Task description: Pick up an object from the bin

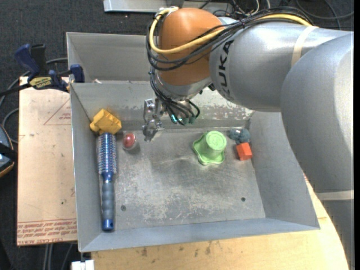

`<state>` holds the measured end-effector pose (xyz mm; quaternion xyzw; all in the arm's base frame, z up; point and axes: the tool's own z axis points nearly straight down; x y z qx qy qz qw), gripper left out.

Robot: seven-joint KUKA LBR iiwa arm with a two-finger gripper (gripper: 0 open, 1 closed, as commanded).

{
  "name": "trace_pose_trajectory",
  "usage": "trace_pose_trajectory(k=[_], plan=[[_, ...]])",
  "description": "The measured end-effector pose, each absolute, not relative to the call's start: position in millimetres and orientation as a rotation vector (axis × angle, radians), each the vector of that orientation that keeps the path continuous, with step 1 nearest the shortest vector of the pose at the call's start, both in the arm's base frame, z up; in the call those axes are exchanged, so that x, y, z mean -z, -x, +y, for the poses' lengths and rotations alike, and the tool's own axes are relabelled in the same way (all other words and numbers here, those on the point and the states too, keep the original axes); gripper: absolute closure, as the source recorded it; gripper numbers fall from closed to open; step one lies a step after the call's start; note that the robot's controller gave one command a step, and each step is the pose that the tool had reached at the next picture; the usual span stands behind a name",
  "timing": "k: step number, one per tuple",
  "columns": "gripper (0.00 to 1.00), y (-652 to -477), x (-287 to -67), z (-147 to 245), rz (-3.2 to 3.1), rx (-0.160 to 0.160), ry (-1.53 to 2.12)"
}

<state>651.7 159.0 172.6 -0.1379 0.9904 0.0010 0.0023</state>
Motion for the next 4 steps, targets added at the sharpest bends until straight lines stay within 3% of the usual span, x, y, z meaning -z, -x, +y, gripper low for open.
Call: trace_pose_trajectory(k=[1,2,3,4], plan=[[0.00,-654.6,-90,188,3.055,0.000,0.754],[0.00,-655.2,-78,137,3.066,-0.005,0.657],[0.00,-652.6,-77,199,3.034,-0.003,0.789],[0.00,-632.4,-87,150,3.077,-0.001,0.633]])
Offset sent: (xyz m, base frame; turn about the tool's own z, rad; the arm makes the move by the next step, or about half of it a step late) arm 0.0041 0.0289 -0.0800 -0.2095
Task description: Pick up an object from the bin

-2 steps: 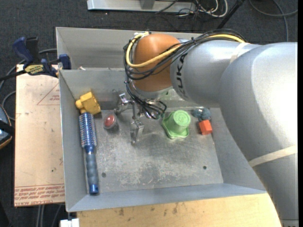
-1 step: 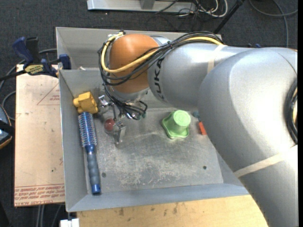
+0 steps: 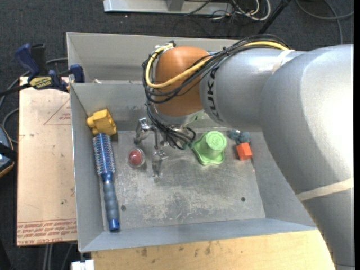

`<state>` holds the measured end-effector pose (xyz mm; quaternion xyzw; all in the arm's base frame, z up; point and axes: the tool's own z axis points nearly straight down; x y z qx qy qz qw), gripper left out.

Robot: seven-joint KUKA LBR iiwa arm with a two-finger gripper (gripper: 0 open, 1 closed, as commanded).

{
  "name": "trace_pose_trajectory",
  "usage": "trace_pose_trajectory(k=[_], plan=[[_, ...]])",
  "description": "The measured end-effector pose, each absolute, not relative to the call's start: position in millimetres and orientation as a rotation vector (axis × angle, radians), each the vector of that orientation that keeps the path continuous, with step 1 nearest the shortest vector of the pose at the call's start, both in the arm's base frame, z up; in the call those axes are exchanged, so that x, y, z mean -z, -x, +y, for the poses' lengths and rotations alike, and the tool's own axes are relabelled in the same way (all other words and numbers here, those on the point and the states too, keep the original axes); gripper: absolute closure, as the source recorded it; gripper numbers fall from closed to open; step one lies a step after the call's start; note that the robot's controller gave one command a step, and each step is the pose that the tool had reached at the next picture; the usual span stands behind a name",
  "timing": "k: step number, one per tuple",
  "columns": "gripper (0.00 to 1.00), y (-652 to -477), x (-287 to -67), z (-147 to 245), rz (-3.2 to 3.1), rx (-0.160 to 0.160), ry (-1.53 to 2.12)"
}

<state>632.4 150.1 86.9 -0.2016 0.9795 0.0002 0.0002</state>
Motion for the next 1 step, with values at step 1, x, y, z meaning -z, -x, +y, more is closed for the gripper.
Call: trace_pose_trajectory(k=[1], plan=[[0.00,-643.0,-89.7,176.2,3.108,-0.004,0.428]])
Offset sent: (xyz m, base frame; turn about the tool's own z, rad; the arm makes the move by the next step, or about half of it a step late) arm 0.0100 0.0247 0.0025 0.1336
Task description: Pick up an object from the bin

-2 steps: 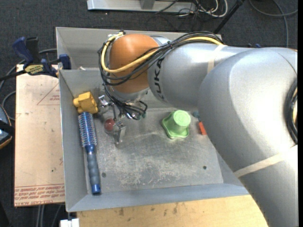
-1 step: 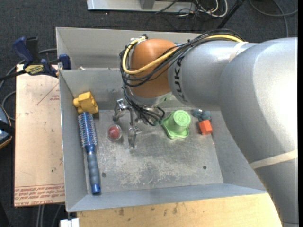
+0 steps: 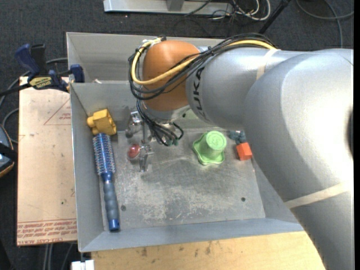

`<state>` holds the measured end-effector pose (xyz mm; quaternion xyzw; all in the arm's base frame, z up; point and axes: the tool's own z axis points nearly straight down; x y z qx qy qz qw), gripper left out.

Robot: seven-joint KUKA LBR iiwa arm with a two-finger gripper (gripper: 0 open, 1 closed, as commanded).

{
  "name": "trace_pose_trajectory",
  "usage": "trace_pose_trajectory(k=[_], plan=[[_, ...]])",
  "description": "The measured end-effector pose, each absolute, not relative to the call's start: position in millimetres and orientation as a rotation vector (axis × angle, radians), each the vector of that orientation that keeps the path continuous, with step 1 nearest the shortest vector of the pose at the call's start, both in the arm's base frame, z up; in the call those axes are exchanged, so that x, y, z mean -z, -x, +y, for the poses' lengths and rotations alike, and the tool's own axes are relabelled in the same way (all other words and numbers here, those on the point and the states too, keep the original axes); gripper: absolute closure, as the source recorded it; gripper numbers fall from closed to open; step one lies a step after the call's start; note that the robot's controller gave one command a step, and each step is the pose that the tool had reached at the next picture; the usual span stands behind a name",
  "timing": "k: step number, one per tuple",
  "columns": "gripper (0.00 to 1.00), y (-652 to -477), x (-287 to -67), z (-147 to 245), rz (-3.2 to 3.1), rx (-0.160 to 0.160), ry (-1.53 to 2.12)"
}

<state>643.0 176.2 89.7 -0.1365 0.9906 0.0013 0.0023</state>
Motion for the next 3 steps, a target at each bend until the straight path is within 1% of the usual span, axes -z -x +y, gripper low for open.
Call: trace_pose_trajectory(k=[1,2,3], plan=[[0.00,-652.2,-75,156,3.113,-0.012,0.368],[0.00,-658.2,-78,170,3.115,-0.004,0.353],[1.00,-658.9,-80,170,3.114,-0.006,0.351]])
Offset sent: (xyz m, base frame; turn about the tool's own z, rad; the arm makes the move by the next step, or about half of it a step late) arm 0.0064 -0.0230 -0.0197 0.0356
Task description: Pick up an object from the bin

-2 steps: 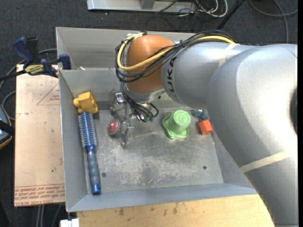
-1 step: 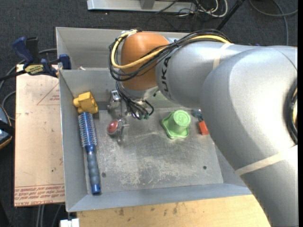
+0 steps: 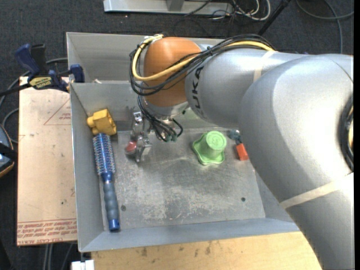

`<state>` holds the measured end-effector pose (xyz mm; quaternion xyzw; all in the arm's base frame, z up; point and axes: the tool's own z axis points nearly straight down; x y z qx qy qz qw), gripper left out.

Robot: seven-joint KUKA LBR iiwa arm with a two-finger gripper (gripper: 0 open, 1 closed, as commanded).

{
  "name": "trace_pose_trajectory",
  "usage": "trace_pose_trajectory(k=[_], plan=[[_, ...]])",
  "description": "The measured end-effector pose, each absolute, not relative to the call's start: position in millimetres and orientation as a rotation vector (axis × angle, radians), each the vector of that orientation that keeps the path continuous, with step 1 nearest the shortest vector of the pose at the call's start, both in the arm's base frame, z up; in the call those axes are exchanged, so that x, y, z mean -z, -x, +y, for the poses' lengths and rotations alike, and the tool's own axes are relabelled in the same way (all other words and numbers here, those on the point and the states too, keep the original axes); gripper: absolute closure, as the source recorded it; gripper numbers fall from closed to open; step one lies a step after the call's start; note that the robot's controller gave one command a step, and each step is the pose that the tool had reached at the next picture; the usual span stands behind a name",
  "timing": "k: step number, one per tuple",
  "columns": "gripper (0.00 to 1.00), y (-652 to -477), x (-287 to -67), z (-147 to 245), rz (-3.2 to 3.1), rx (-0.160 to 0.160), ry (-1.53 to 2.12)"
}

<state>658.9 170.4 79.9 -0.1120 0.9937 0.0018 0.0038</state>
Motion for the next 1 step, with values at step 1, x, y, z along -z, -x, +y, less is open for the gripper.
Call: trace_pose_trajectory(k=[1], plan=[[1.00,-637.4,-214.4,158.1,3.115,-0.004,0.303]])
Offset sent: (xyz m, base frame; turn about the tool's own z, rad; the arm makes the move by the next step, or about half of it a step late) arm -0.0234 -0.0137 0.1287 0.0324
